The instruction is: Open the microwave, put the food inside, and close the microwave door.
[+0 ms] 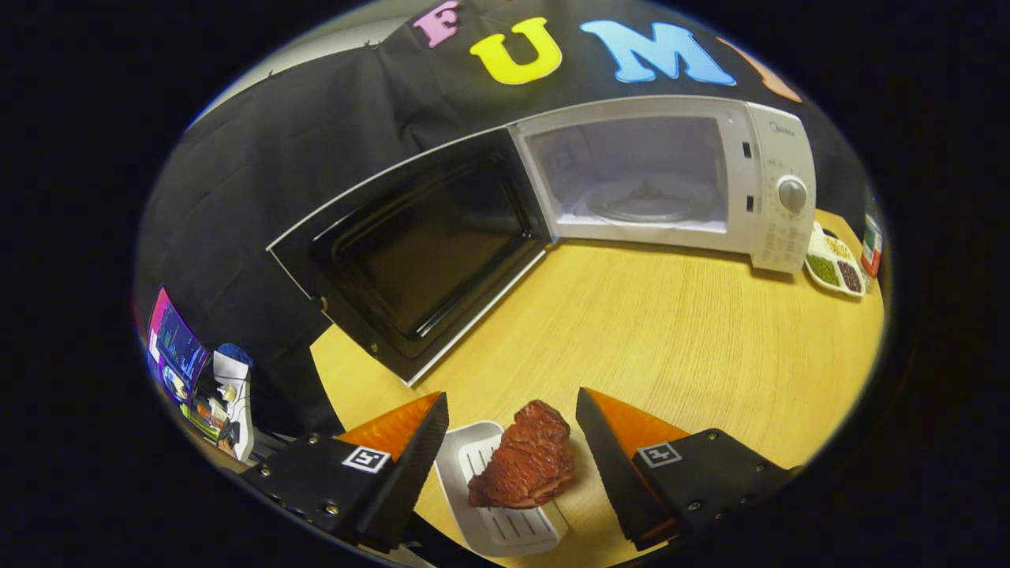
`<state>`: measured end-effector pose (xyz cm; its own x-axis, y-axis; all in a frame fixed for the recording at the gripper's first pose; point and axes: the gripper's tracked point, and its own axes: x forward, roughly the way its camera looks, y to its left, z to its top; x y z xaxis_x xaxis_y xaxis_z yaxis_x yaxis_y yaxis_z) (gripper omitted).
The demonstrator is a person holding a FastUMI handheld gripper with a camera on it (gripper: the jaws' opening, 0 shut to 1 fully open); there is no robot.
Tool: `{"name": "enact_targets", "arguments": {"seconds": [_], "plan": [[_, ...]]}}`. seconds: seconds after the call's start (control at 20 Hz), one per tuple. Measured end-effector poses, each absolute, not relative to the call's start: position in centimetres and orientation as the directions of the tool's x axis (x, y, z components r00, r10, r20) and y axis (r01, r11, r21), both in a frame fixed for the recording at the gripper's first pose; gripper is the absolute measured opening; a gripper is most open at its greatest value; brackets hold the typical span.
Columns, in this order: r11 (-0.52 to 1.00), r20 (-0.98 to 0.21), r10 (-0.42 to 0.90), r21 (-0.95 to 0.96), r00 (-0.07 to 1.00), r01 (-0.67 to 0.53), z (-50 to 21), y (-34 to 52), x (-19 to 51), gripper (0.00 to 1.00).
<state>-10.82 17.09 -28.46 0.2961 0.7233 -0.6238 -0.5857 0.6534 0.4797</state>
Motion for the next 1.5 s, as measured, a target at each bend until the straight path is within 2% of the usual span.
{"name": "enact_targets", "arguments": {"seconds": [0.15, 0.3, 0.4, 0.5, 0.55, 0.65, 0.7, 0.8, 1.05, 1.5], "plan": [[0.665, -0.643, 0.718, 0.517, 0.268, -0.540, -29.9, 16.6, -11.5, 0.77], [0.658, -0.646, 0.730, 0.579, 0.222, -0.480, -30.8, 16.6, -12.4, 0.77], [0.662, -0.640, 0.736, 0.614, 0.219, -0.430, -30.9, 16.4, -12.4, 0.50], [0.648, -0.624, 0.753, 0.648, 0.209, -0.401, -30.0, 16.2, -12.4, 0.50], [0.639, -0.610, 0.764, 0.668, 0.212, -0.382, -30.6, 17.2, -12.3, 0.36], [0.641, -0.606, 0.764, 0.678, 0.219, -0.359, -29.6, 16.9, -12.2, 0.15], [0.627, -0.591, 0.777, 0.694, 0.216, -0.354, -29.3, 17.1, -12.3, 0.15], [0.610, -0.571, 0.792, 0.717, 0.216, -0.339, -28.6, 17.2, -12.3, 0.08], [0.598, -0.529, 0.798, 0.755, 0.287, -0.271, -25.7, 17.2, -10.2, 0.08], [0.591, -0.401, 0.744, 0.768, 0.534, -0.247, -21.0, 19.8, -0.1, 0.08]]}}
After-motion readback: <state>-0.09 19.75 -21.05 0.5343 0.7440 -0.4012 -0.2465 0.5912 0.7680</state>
